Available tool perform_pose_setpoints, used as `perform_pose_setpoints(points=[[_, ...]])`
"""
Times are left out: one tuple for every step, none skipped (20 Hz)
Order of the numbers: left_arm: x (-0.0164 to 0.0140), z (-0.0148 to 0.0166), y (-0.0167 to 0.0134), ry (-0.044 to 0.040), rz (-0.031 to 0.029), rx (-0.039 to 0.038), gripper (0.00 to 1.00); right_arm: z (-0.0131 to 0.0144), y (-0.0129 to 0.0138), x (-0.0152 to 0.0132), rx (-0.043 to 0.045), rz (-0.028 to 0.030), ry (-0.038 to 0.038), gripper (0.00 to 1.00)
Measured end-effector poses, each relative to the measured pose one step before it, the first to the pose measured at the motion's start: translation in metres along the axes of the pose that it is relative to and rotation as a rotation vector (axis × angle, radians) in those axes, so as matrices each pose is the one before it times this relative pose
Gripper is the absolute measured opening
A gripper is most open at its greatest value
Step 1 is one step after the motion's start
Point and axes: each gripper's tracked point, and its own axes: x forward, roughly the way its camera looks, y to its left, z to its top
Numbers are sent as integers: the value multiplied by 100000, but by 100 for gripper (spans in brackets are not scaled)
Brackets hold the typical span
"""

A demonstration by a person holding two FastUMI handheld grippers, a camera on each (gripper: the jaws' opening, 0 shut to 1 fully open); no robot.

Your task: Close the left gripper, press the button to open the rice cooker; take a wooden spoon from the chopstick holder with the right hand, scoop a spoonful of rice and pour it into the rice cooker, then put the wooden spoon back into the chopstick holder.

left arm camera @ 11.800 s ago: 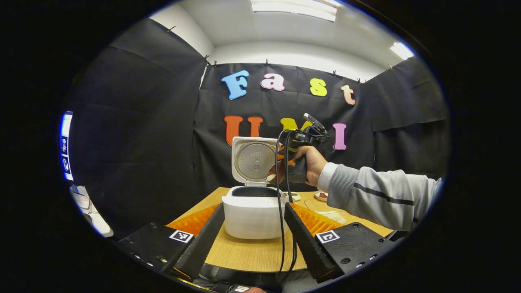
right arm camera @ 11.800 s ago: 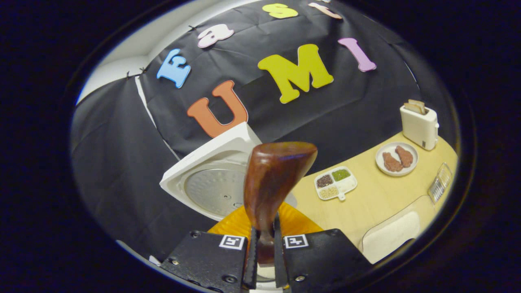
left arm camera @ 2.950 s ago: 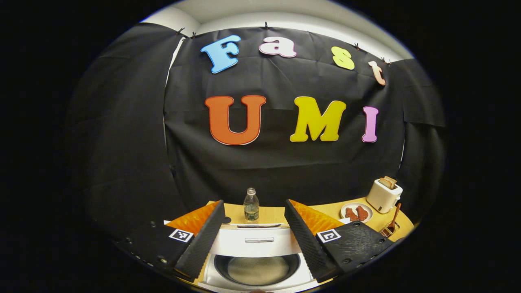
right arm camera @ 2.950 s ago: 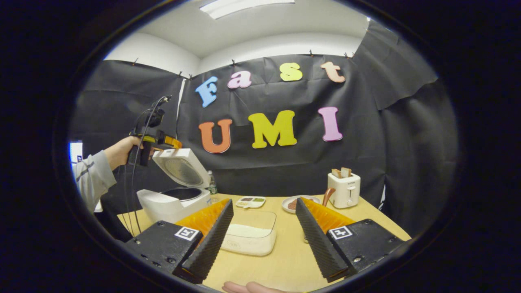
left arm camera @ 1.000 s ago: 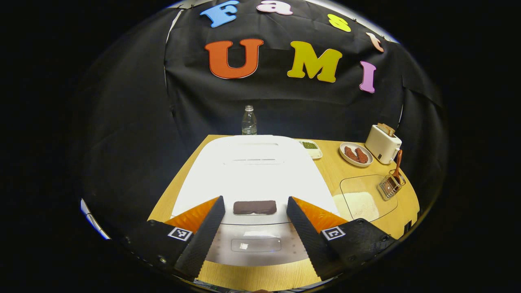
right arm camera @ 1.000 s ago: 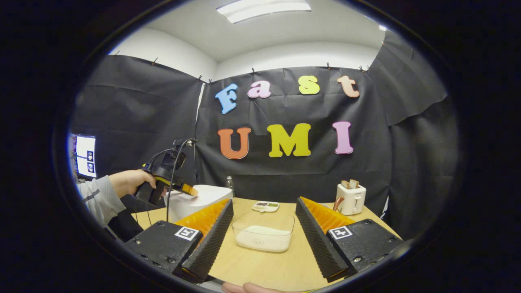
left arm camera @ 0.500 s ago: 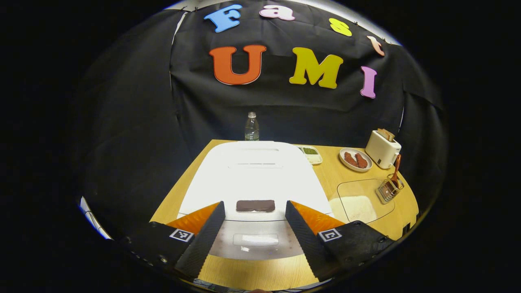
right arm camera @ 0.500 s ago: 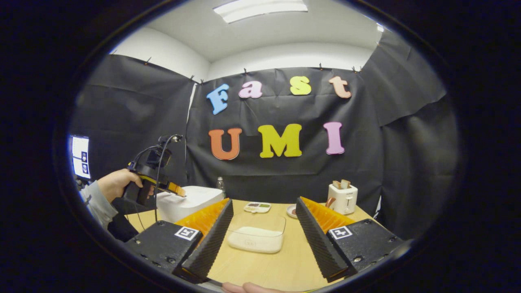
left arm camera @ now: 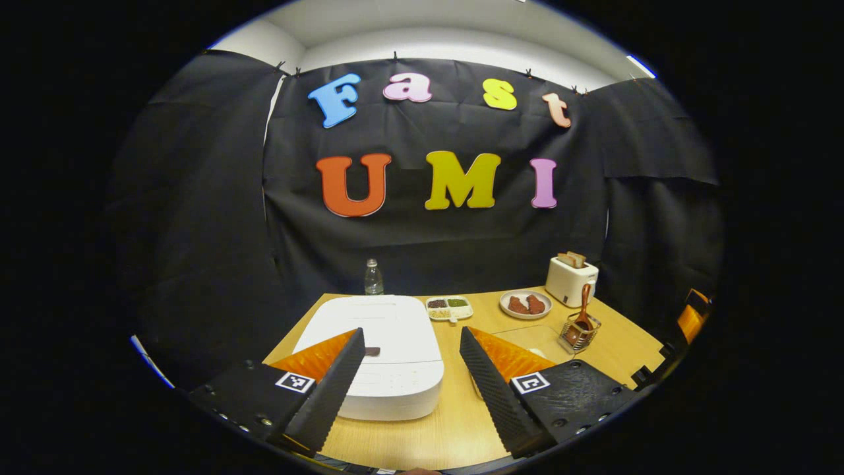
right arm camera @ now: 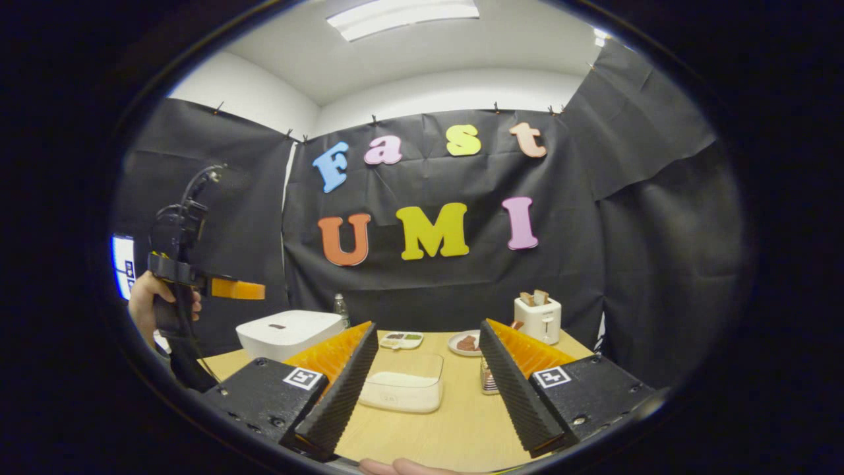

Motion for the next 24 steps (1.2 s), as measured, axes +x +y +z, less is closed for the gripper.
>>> perform_pose_setpoints(points=[[-930,429,-735,-1725,-1692,725,93,187,-300,-47,410,-1283,-471,100],[-924,530,-527,-2009,-509,395,94,42,-349,-23,401,-1024,-199,95],[-584,762,-998,-2366,-75,514,93,-7,-194,-37,346,-798,11,100],[-775,404,-526,-1834,-538,295,94,-72,-96,-56,153,-274,237,100],[-909,265,-679,-1973,-678,80,94,-25,-46,-86,13,-14,267,100],[-758,287,-419,-2174,-181,403,94,-51,-208,-64,-461,-143,247,100],[-606,-142,-375,-1117,-28,363,94,36,-311,-115,-722,-582,43,100],[-731,-451,-240,-325,270,925,94,122,-358,-196,-854,-667,-247,100],[-697,-486,-181,-25,-80,1230,94,166,-476,-121,-584,-1230,-312,100],[-663,-351,-219,-255,541,737,94,101,-536,-131,-329,-1576,-234,95],[-570,-51,86,-1486,1573,-55,94,72,-458,-201,19,-1569,122,95],[-499,221,44,-2168,1614,-1088,94,-10,-198,-146,214,-1138,321,100],[-350,299,-306,-1743,624,-1500,94,100,-71,-235,-177,-678,251,100],[-438,-120,-408,-1418,-99,-1147,94,65,-206,-205,-1071,-819,401,100],[-378,96,-381,-1704,153,-317,94,119,-285,-275,-1981,-1301,280,95],[-287,150,43,-1554,680,-162,94,170,-577,-354,-2284,-1736,8,95],[-239,28,81,-1050,939,289,94,347,-438,-421,-1940,-1430,-951,95],[-194,-116,153,-724,1189,489,94,474,-112,-328,-1146,-554,-1338,100],[-73,-136,83,5,851,483,94,287,-151,-238,-949,-284,-977,100],[-23,-12,-80,-200,286,-5,94,-191,-118,-175,-560,-207,-40,100],[-157,177,-355,401,-160,-32,94,-181,7,-123,-165,256,352,100],[-15,211,-267,-739,-451,456,94,-69,83,-31,329,398,108,100],[-148,374,-125,-1080,-234,783,94,-116,-2,32,395,379,97,100],[48,304,112,-850,309,355,94,-83,-93,29,437,20,295,95]])
